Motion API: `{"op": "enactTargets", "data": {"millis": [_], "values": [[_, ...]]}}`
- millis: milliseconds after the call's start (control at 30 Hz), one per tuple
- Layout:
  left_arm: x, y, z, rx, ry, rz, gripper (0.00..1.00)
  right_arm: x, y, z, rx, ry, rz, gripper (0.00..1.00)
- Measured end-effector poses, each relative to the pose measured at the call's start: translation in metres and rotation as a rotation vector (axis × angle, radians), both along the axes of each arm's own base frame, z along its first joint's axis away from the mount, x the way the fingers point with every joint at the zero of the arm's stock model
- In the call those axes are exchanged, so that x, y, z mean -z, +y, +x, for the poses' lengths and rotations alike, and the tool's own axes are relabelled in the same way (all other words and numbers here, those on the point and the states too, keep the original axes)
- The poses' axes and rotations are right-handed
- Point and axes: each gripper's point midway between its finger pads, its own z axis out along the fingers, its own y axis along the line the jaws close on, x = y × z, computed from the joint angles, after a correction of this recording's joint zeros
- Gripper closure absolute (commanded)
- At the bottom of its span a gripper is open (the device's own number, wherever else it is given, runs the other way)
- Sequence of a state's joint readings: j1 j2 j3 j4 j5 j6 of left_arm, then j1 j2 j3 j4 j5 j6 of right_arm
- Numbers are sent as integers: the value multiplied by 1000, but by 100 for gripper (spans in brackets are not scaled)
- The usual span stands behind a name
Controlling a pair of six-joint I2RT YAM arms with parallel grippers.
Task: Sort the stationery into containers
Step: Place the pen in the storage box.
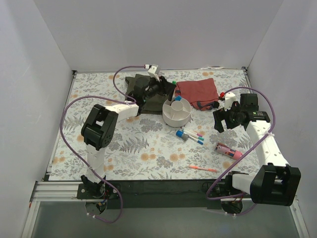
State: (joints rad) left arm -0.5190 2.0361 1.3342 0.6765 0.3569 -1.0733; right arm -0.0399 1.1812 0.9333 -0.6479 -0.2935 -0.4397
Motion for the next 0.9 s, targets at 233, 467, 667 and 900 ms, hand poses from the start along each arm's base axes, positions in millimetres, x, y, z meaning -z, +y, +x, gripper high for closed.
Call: {"op": "enactTargets", "data": {"millis": [233, 467, 667, 900], "values": [[2, -3, -4, 28, -1, 3, 100, 1, 0, 0, 0, 4, 1, 5], [6, -7, -9, 67, -1, 9, 84, 6, 0, 1, 1, 19, 1, 5], [27, -10, -10, 88, 22, 36, 74, 6, -1, 4, 3, 15, 1, 5], [40, -10, -10, 95, 40, 61, 55, 6, -1, 5, 2, 9, 2, 5]]}}
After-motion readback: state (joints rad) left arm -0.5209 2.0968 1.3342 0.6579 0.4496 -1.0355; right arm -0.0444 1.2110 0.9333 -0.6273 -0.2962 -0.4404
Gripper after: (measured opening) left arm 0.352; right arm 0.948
